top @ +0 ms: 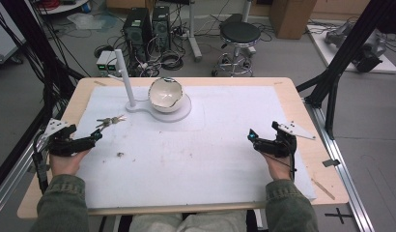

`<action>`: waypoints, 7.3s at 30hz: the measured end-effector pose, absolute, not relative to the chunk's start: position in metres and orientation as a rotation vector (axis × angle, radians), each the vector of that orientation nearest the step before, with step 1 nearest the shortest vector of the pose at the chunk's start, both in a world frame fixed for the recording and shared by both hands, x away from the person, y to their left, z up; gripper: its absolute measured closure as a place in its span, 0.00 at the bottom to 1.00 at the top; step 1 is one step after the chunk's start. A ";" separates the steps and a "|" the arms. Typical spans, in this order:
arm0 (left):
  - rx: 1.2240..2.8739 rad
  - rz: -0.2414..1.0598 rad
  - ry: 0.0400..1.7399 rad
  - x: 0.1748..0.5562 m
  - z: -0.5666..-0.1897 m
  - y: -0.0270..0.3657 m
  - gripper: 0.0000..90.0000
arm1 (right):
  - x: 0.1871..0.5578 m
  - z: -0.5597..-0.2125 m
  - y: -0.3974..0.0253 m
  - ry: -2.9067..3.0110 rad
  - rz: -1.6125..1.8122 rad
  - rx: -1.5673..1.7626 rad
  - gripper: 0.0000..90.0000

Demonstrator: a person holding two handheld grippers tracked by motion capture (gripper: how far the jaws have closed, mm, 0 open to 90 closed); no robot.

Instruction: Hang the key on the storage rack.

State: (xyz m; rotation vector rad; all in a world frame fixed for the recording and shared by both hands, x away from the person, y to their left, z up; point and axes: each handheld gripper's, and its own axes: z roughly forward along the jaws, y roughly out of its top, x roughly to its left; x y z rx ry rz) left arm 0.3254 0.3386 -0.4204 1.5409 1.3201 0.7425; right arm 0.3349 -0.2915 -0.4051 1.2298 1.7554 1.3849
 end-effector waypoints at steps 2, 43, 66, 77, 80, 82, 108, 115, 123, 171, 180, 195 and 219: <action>1.548 0.742 1.327 0.326 -0.420 0.338 0.02 | 0.334 -0.405 -0.291 1.755 1.384 1.232 0.01; 1.786 0.700 1.287 0.378 -0.378 0.317 0.02 | 0.327 -0.403 -0.295 1.735 1.379 1.263 0.01; 1.900 0.644 1.280 0.419 -0.383 0.304 0.02 | 0.328 -0.404 -0.294 1.758 1.380 1.257 0.01; 1.949 0.595 1.333 0.430 -0.395 0.313 0.02 | 0.329 -0.404 -0.294 1.755 1.378 1.259 0.01; 1.979 0.568 1.341 0.434 -0.397 0.313 0.02 | 0.328 -0.404 -0.293 1.758 1.381 1.261 0.01; 1.999 0.556 1.335 0.437 -0.398 0.310 0.02 | 0.329 -0.404 -0.293 1.765 1.376 1.257 0.01; 2.216 0.474 1.317 0.480 -0.400 0.302 0.06 | 0.331 -0.406 -0.292 1.784 1.380 1.255 0.01; 2.263 0.444 1.319 0.491 -0.400 0.296 0.10 | 0.329 -0.407 -0.291 1.795 1.387 1.250 0.01; 2.341 0.352 1.309 0.494 -0.414 0.292 0.17 | 0.328 -0.407 -0.293 1.787 1.392 1.250 0.01; 2.303 0.389 1.094 0.476 -0.411 0.295 0.88 | 0.330 -0.410 -0.293 1.805 1.375 1.265 0.01; 2.186 0.438 1.054 0.461 -0.386 0.308 0.89 | 0.330 -0.410 -0.293 1.812 1.380 1.258 0.01; 2.055 0.445 1.027 0.447 -0.357 0.325 0.89 | 0.330 -0.410 -0.294 1.805 1.384 1.263 0.01; 1.993 0.525 0.939 0.432 -0.299 0.327 0.89 | 0.330 -0.409 -0.294 1.798 1.393 1.259 0.01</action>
